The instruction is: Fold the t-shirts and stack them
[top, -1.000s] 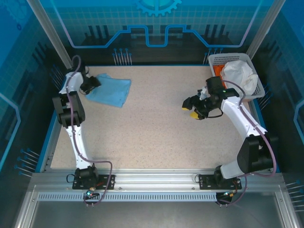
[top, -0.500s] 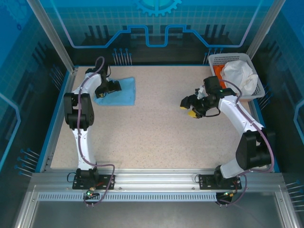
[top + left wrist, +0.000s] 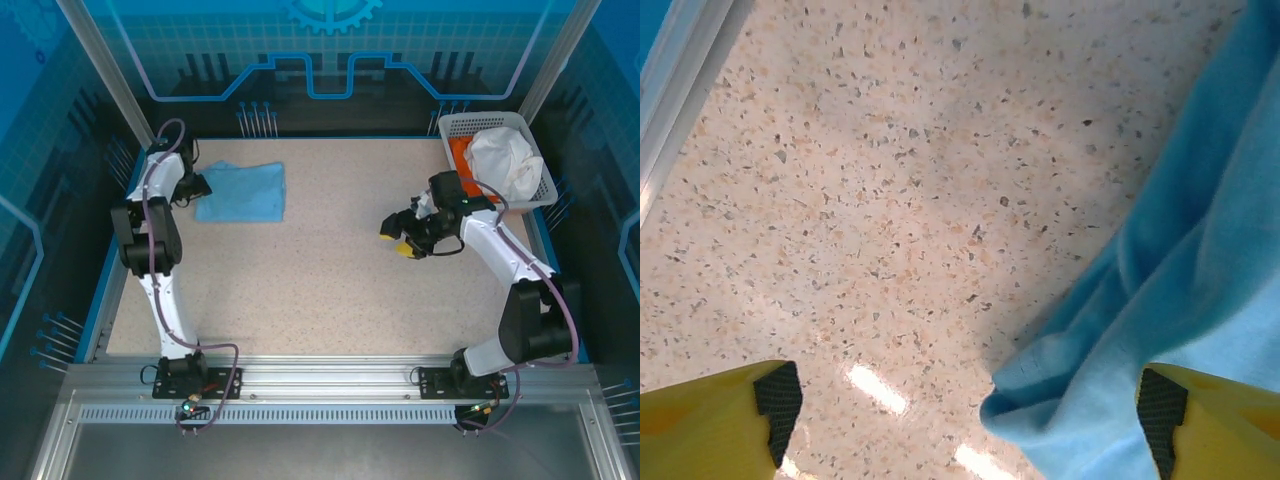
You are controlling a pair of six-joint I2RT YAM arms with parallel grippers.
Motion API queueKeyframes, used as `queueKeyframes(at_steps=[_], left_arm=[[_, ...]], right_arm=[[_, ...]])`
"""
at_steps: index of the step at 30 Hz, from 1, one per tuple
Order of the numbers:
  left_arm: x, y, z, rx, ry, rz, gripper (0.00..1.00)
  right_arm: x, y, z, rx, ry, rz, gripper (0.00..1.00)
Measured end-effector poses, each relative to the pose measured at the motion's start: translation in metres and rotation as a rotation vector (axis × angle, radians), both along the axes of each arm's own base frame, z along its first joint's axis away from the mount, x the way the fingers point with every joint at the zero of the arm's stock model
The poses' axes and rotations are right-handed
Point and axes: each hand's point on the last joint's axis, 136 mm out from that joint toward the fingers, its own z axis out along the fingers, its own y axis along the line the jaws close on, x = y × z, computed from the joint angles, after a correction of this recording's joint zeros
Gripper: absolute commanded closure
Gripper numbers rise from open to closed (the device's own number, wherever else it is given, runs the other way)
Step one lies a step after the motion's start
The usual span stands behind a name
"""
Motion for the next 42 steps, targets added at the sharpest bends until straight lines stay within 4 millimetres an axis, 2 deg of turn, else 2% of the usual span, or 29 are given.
queueKeyframes(at_steps=[3,7,10,11,13,20,22,25,27,30,33,34,35,37,39,42], left_arm=[[0.011,-0.03,0.02,-0.053,-0.077,-0.097,0.04],[0.03,-0.111,0.048,-0.136,-0.167,-0.329,0.01],[0.034,-0.163,0.05,-0.201,-0.177,-0.452,0.01],[0.034,-0.172,0.046,-0.217,-0.171,-0.471,0.01],[0.034,-0.178,0.032,-0.236,-0.142,-0.479,0.01],[0.034,-0.153,-0.048,-0.211,0.044,-0.414,0.01],[0.035,-0.147,-0.06,-0.19,0.081,-0.407,0.01],[0.048,-0.141,-0.051,-0.146,0.068,-0.403,0.01],[0.055,-0.132,-0.052,-0.118,0.067,-0.396,0.01],[0.058,-0.114,-0.057,-0.095,0.081,-0.376,0.01],[0.064,-0.086,-0.053,-0.06,0.076,-0.34,0.01],[0.067,-0.075,-0.053,-0.052,0.072,-0.324,0.1],[0.068,-0.065,-0.054,-0.051,0.068,-0.307,0.14],[0.073,-0.045,-0.053,-0.044,0.059,-0.291,0.07],[0.076,-0.029,-0.053,-0.032,0.052,-0.285,0.06],[0.08,-0.018,-0.052,-0.018,0.046,-0.29,0.05]], right_arm=[[-0.001,-0.002,-0.001,0.003,-0.006,-0.007,0.38],[-0.003,-0.002,-0.004,0.008,-0.001,-0.006,0.38],[-0.004,-0.002,-0.005,0.01,0.003,-0.004,0.38],[-0.003,-0.002,-0.005,0.01,0.001,-0.005,0.38],[-0.003,-0.001,-0.005,0.015,0.0,-0.003,0.38],[-0.003,-0.002,-0.004,0.019,-0.004,-0.001,0.38],[-0.003,-0.003,-0.002,0.019,-0.011,0.0,0.38],[-0.004,-0.003,0.0,0.019,-0.016,0.001,0.38],[-0.006,-0.003,0.001,0.018,-0.013,0.0,0.37],[-0.009,-0.004,0.002,0.017,-0.008,0.0,0.37],[-0.013,-0.005,0.002,0.011,0.0,0.004,0.37],[-0.014,-0.005,0.002,0.009,0.004,0.005,0.37],[-0.016,-0.006,0.003,0.007,0.007,0.006,0.37],[-0.019,-0.007,0.003,-0.002,0.02,0.006,0.37],[-0.02,-0.009,0.005,-0.007,0.025,0.006,0.37],[-0.02,-0.01,0.009,-0.014,0.023,0.001,0.37]])
